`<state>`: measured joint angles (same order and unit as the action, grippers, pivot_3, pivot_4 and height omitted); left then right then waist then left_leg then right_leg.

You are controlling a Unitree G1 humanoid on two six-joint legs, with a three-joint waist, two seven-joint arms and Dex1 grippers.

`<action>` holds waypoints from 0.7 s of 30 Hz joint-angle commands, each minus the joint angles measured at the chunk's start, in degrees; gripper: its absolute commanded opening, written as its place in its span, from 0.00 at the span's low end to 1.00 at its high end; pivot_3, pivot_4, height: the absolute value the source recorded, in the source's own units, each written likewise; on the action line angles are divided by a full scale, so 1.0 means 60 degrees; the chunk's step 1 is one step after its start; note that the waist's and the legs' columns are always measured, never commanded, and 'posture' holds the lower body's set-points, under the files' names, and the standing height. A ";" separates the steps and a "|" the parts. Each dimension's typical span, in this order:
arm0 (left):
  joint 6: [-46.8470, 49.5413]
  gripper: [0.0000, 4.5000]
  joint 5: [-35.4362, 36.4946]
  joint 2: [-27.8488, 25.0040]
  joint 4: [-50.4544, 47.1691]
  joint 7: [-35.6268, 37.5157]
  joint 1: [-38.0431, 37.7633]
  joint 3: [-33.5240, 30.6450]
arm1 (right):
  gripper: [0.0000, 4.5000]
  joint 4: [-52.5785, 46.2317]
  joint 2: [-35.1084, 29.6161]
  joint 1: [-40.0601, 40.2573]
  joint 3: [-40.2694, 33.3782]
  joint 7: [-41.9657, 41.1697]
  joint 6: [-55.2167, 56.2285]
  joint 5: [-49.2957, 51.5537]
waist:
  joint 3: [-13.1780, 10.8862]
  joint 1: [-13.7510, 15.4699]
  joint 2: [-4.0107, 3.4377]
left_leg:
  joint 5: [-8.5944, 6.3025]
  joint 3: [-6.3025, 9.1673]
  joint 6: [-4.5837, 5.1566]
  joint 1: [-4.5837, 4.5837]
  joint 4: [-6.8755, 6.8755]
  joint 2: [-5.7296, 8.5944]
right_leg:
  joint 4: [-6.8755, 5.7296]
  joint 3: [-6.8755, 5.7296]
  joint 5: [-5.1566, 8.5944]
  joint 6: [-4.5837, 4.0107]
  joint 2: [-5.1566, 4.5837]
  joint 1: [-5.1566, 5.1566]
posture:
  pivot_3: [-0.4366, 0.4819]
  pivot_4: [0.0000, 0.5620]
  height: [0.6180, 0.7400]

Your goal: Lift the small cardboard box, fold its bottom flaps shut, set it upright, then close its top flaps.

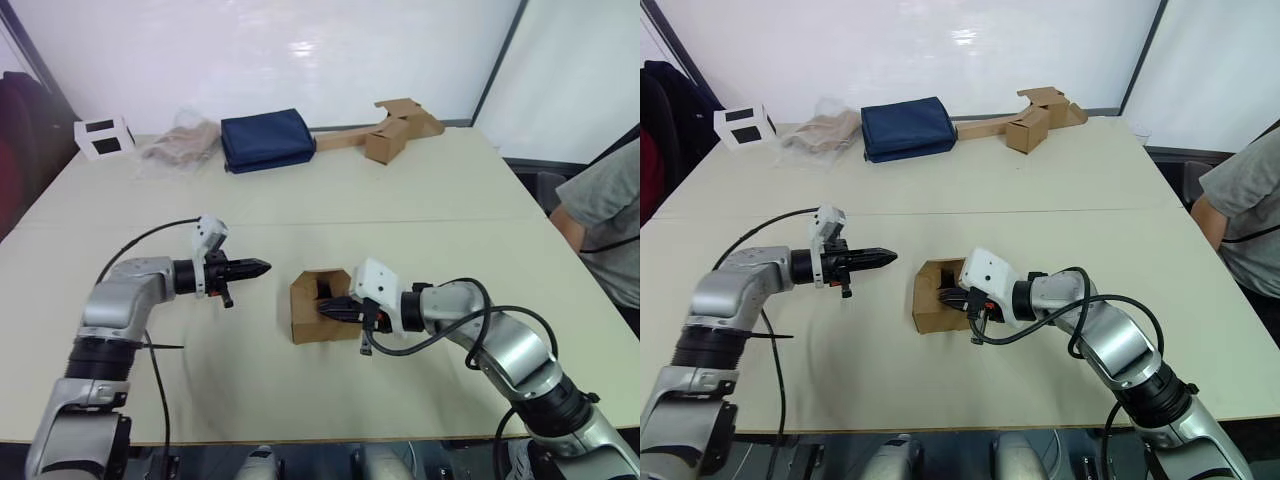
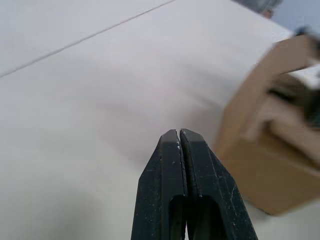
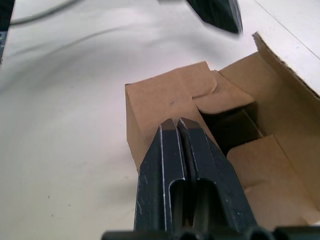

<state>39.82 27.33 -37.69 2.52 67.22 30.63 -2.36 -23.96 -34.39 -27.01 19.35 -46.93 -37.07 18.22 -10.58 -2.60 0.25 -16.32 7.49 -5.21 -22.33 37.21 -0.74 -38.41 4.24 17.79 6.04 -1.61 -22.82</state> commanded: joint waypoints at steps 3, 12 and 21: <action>0.1179 0.01 0.1234 -0.0507 -0.2444 0.0082 -0.0596 -0.0045 | 0.00 0.0293 0.0252 -0.0060 -0.0114 -0.0017 0.0437 -0.0175 | 0.0000 0.0009 0.0000 | 0.0001 0.0002 -0.0001 0.0001 0.0003 -0.0001 | -0.0003 -0.0001 0.0000 0.0000 0.0002 0.0002 | 0.48 0.27 1.00; 0.0927 0.01 0.1063 -0.0074 -0.2739 -0.0579 -0.1011 0.0735 | 0.00 0.0460 0.0358 -0.0092 -0.0127 -0.0151 0.0656 -0.0314 | 0.0000 0.0012 0.0000 | 0.0000 0.0000 -0.0001 0.0005 0.0001 -0.0001 | -0.0003 0.0000 0.0000 0.0000 0.0004 0.0002 | 0.48 0.27 1.00; 0.0358 0.01 0.0646 -0.0134 -0.2313 -0.0427 -0.1127 0.1330 | 0.00 -0.0005 0.0475 -0.0158 -0.0676 -0.0095 0.0437 0.0152 | 0.0000 0.0011 0.0000 | 0.0000 0.0000 -0.0001 0.0005 0.0000 0.0000 | -0.0001 0.0000 0.0000 -0.0001 0.0004 0.0002 | 0.48 0.27 1.00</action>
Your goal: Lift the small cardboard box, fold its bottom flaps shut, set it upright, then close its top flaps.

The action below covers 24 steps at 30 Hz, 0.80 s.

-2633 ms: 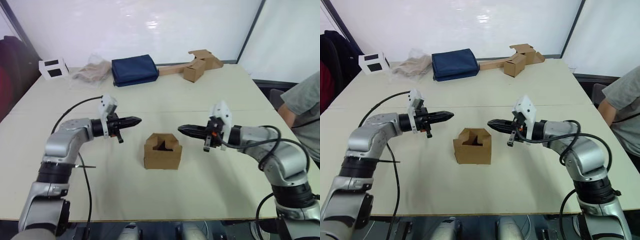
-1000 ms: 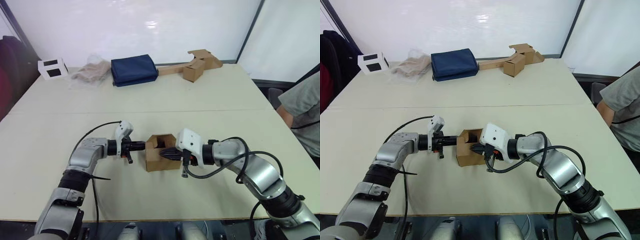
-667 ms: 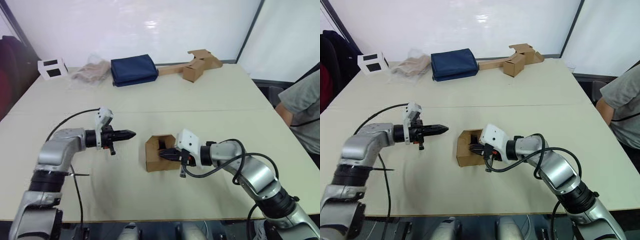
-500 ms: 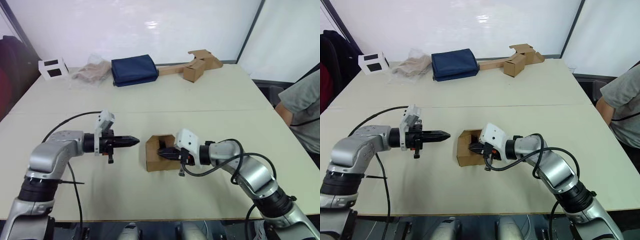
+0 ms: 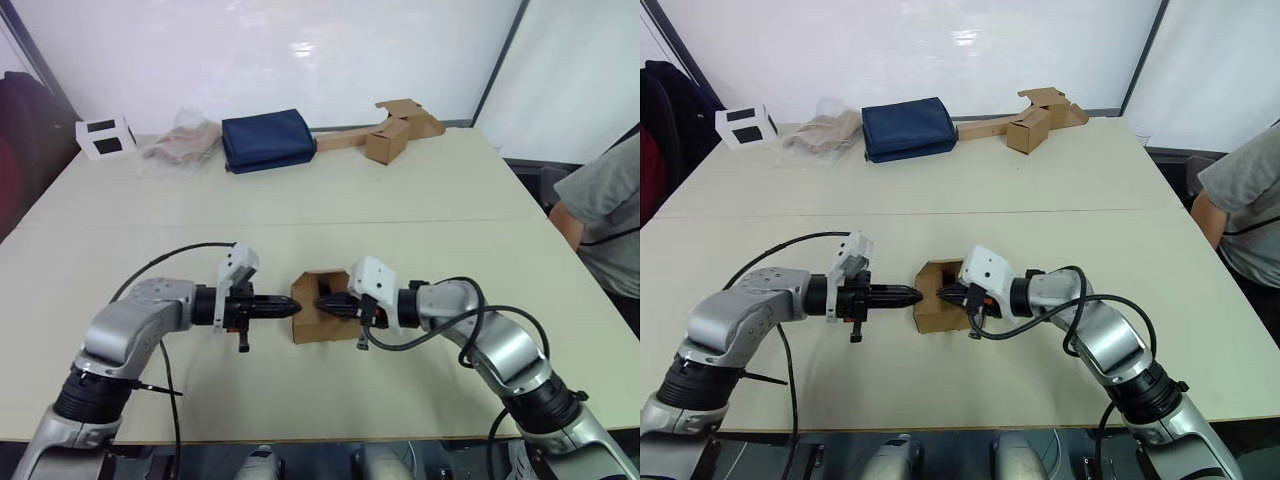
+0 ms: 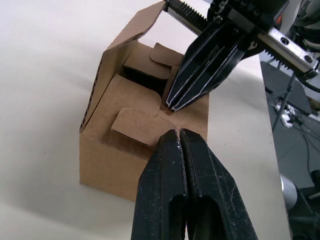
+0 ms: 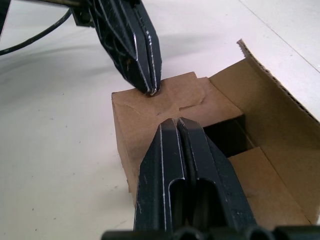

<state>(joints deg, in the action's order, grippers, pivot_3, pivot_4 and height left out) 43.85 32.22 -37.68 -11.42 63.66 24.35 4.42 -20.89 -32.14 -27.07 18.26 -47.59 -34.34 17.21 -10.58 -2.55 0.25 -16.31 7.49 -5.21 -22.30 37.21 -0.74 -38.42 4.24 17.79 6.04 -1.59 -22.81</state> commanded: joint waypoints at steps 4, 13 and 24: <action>-0.0547 0.01 -0.0267 -0.0127 0.0202 0.0192 -0.0097 0.0310 | 0.00 -0.0898 0.0373 -0.0497 -0.1566 -0.0049 -0.0900 0.1811 | 0.0000 0.0003 0.0000 | 0.0000 0.0000 0.0000 0.0000 0.0000 0.0000 | 0.0000 0.0000 0.0000 0.0000 0.0000 0.0001 | 0.48 0.27 1.00; -0.0758 0.01 -0.0345 -0.0050 0.0348 0.0158 -0.0006 0.0343 | 0.00 0.1203 0.0728 -0.1979 -0.0971 0.1204 -0.0560 0.0077 | 0.0000 0.0009 -0.0002 | 0.0000 -0.0001 0.0000 0.0005 -0.0003 0.0002 | 0.0004 -0.0001 0.0000 -0.0001 -0.0001 0.0005 | 0.48 0.27 1.00; -0.0714 0.01 -0.0199 -0.0001 0.0148 -0.0173 -0.0279 0.0096 | 0.00 0.0049 0.0317 -0.0828 -0.0326 0.0557 -0.1100 0.0189 | 0.0001 0.0009 -0.0002 | 0.0000 -0.0002 0.0000 0.0001 -0.0004 0.0000 | 0.0000 0.0001 0.0000 -0.0001 -0.0001 -0.0001 | 0.48 0.27 1.00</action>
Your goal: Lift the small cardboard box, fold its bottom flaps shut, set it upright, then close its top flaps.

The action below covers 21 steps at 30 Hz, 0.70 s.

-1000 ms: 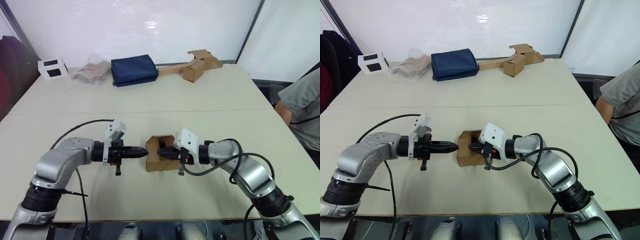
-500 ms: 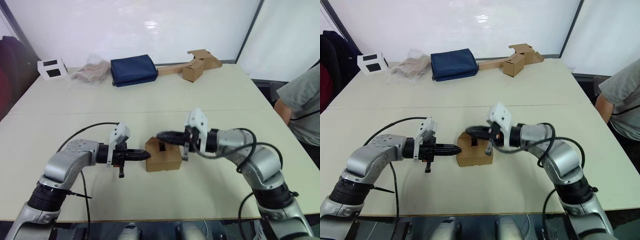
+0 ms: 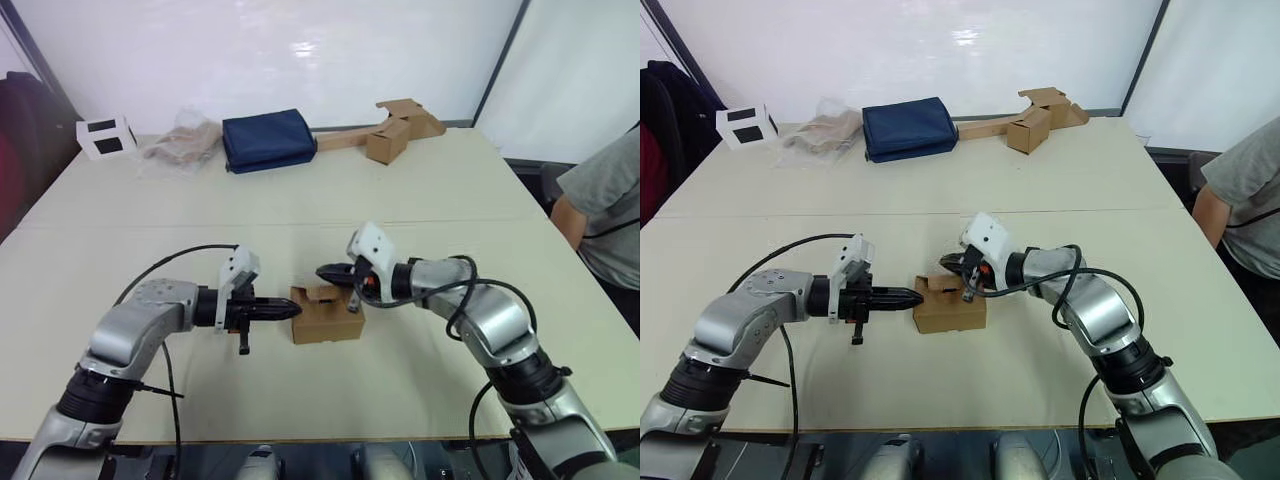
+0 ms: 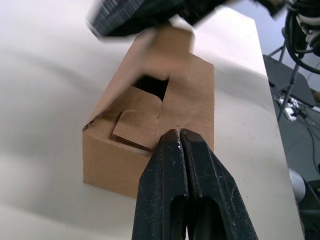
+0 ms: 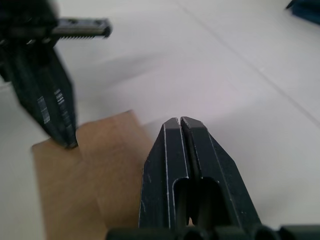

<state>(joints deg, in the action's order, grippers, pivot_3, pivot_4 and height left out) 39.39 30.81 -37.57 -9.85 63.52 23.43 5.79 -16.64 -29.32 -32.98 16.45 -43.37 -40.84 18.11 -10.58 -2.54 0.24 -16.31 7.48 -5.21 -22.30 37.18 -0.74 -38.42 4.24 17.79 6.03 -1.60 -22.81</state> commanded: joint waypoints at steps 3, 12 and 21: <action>0.0052 0.01 0.0145 -0.0044 -0.0097 -0.0207 -0.0130 -0.0293 | 0.00 -0.0891 -0.0184 0.0377 -0.0029 -0.0105 -0.0133 0.0071 | 0.0000 -0.0004 0.0000 | 0.0000 0.0001 0.0000 0.0000 0.0000 0.0000 | 0.0000 0.0000 0.0000 0.0000 0.0000 0.0000 | 0.48 0.27 1.00; -0.0003 0.01 0.0436 0.0713 0.0354 -0.0811 0.0658 -0.0575 | 0.00 -0.0911 -0.0117 0.0475 -0.0094 0.0060 -0.0120 -0.0054 | 0.0000 0.0007 0.0001 | 0.0000 0.0000 0.0000 0.0000 0.0000 0.0001 | 0.0005 0.0000 0.0000 0.0000 -0.0001 0.0002 | 0.48 0.27 1.00; -0.0864 0.01 -0.0441 0.1153 0.1426 -0.0813 0.1019 -0.0106 | 0.00 -0.1183 -0.0101 0.0634 -0.0478 0.0123 0.0329 0.0133 | 0.0000 0.0011 0.0001 | 0.0000 0.0000 0.0000 -0.0001 -0.0002 0.0000 | 0.0004 0.0000 0.0000 0.0000 0.0001 -0.0003 | 0.48 0.27 1.00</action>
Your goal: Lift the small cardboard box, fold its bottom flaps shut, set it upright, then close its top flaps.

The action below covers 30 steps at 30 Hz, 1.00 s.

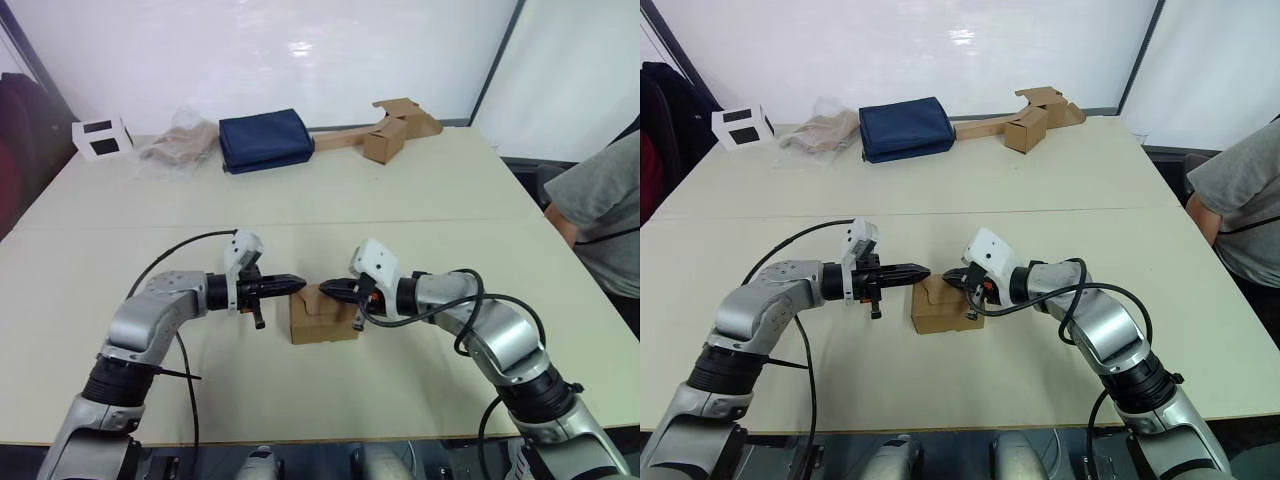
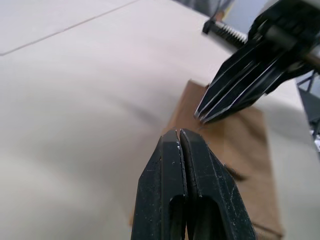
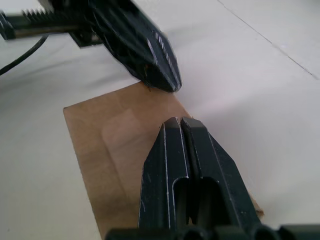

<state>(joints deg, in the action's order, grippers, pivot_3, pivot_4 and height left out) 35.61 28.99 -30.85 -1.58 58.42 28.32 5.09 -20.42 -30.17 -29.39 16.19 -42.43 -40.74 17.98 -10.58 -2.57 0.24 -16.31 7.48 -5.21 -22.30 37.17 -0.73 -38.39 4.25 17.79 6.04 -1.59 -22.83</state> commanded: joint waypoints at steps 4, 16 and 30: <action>-0.0167 0.01 -0.0090 0.0071 -0.0004 0.0154 0.0163 0.0055 | 0.00 -0.0940 -0.0233 0.0305 -0.0611 -0.0246 0.0581 0.0196 | 0.0000 0.0019 0.0000 | 0.0000 0.0000 0.0000 0.0000 0.0003 0.0002 | 0.0002 -0.0001 0.0000 0.0001 -0.0004 0.0006 | 0.48 0.27 1.00; -0.0005 0.01 -0.0002 0.0182 -0.0026 0.0054 0.0045 -0.0061 | 0.00 -0.1696 -0.0729 0.0919 0.0035 -0.0572 0.0661 -0.0109 | 0.0000 0.0017 0.0000 | 0.0000 0.0001 0.0000 0.0001 0.0003 0.0001 | 0.0002 -0.0001 0.0000 0.0000 -0.0002 0.0007 | 0.48 0.27 1.00; 0.0171 0.01 0.0138 0.0191 -0.0158 -0.0022 -0.0047 -0.0201 | 0.00 -0.1069 -0.0868 0.0885 0.0489 -0.0738 0.1168 -0.0968 | 0.0000 0.0011 0.0001 | 0.0000 0.0001 0.0000 0.0001 0.0004 0.0001 | 0.0001 -0.0001 0.0000 0.0000 -0.0002 0.0007 | 0.48 0.27 1.00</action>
<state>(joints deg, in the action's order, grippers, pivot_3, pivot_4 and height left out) 36.21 29.08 -29.68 -1.16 58.45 28.40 4.81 -26.67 -35.15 -23.42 19.01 -46.81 -34.45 13.04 -10.58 -2.51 0.25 -16.31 7.48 -5.21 -22.30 37.19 -0.73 -38.38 4.24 17.79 6.04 -1.60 -22.79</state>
